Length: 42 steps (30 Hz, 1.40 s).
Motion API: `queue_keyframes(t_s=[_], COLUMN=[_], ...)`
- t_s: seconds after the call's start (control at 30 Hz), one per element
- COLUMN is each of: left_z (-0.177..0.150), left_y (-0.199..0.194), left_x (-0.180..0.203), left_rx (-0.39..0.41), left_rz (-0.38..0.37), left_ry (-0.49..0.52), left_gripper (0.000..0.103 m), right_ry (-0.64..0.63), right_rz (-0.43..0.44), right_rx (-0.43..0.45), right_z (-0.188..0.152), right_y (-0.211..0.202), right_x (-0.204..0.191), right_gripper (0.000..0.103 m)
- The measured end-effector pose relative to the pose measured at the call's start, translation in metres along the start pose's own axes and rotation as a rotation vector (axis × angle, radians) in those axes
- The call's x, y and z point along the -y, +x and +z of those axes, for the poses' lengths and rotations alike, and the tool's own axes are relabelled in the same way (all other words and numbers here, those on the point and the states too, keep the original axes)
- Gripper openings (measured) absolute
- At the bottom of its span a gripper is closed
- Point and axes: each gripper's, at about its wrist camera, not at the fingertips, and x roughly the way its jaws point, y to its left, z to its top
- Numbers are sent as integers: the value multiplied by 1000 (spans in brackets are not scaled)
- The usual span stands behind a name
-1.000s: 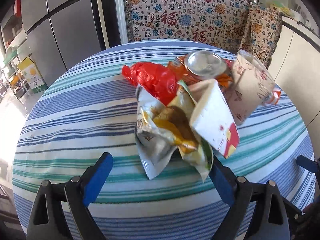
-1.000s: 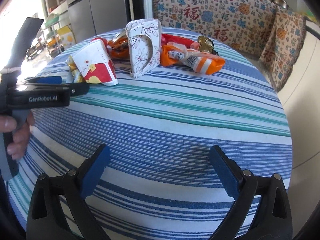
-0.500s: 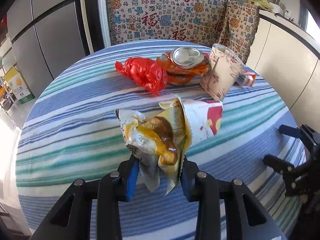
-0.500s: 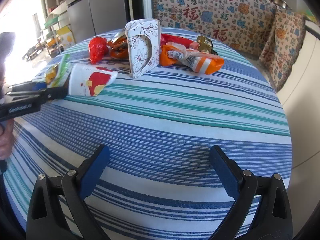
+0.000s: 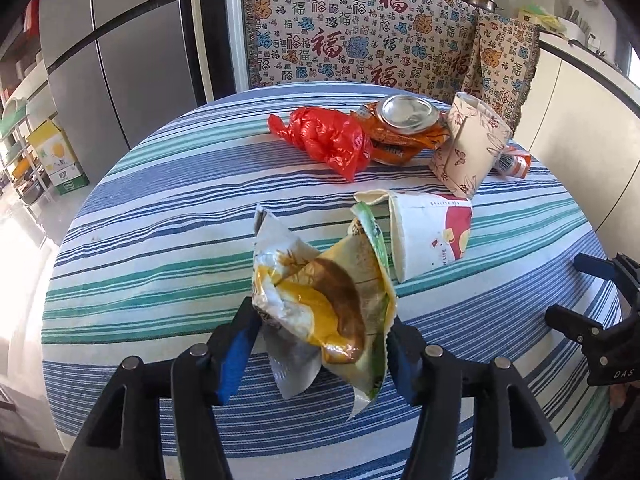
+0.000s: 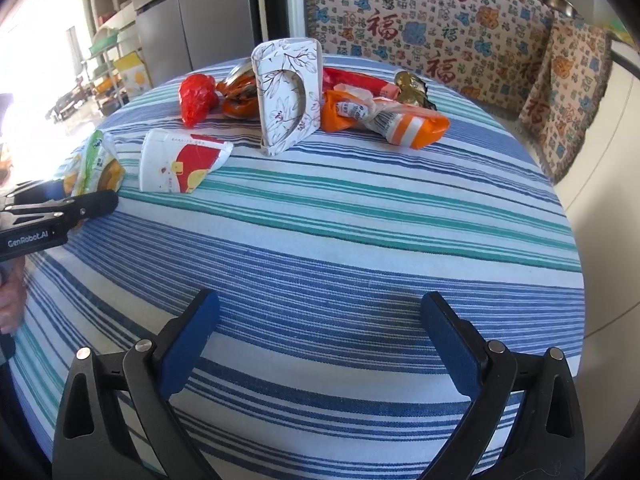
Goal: Collect trash
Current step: 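Grasp the silver-and-yellow chip bag with the left tool while the right tool grasps the white-and-red paper cup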
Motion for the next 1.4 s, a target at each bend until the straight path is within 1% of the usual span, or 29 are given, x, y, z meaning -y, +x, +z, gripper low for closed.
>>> queue_keyframes(t_s=[0.07,0.1,0.2,0.27,0.33,0.43,0.5,0.53,0.57,0.6,0.63,0.67,0.73,0.77,0.83,0.87,0.9,0.93,0.97,1.0,1.03,1.07,1.2,1.23,1.27,1.33,1.4], left_z=[0,-1,-2,-2,-2,0,0,0,0,0,0,0,1,1,1,0,-1,-2,-3,-4,-6,-6,-7,-8,-7,-7,-7], left_y=[0,0,-1,-1,-1,0,-1,-1,-1,0,0,0,0,0,0,-1,-2,-3,-3,-4,-4,-4,-4,-4,-4,-3,-3], left_x=[-3,-5,-12,-15,-17,-17,-17,-18,-18,-17,-17,-16,-15,-15,-14,-13,-12,-9,-5,0,5,11,21,20,20,20,23], left_rx=[-3,-3,-6,-8,-4,-3,-2,-2,-2,-2,-2,-2,-3,-3,-3,-3,-2,-1,-1,-2,-2,-3,-3,-4,-4,-4,-4], left_rz=[25,30,37,39,43,42,41,39,38,38,39,42,46,48,52,50,45,44,40,28,18,12,-1,-5,-7,-5,-5], left_ry=[4,4,-6,-12,-18,-19,-18,-18,-18,-18,-18,-16,-16,-18,-26,-28,-28,-25,-17,-7,4,21,40,35,33,38,40], left_gripper=[62,62,62,62,62,62,62,62,62,62,62,62,62,62,62,60,60,60,60,60,60,60,60,60,60,60,60], right_ry=[-73,-122,-302,-412,-488,-566,-582,-584,-558,-537,-514,-489,-459,-416,-290,-195,-139,-115,-93,-78,-61,-47,-9,-29,-64,-123,-186], right_rz=[67,100,131,150,190,216,239,268,298,288,273,271,246,225,179,144,108,63,-10,-61,-92,-82,103,142,154,158,175], right_rx=[4,13,63,86,60,21,-43,-98,-103,-112,-116,-130,-134,-136,-147,-140,-129,-116,-93,-73,-64,-67,-85,-76,-68,-61,-83], right_z=[4,9,31,53,75,98,107,109,112,114,115,113,102,94,85,76,68,61,54,50,45,42,37,35,33,27,21], right_y=[-1,-2,-6,1,18,46,65,75,76,77,75,73,65,59,48,37,27,19,10,4,1,1,-2,-7,-10,-15,-12], right_x=[-14,-23,-52,-70,-84,-100,-104,-104,-101,-98,-96,-94,-92,-88,-71,-58,-48,-42,-33,-28,-20,-14,6,10,13,18,15], right_gripper=[91,89,89,89,89,89,87,81,75,69,59,54,50,50,50,50,50,52,55,58,72,83,86,90,94,95,95])
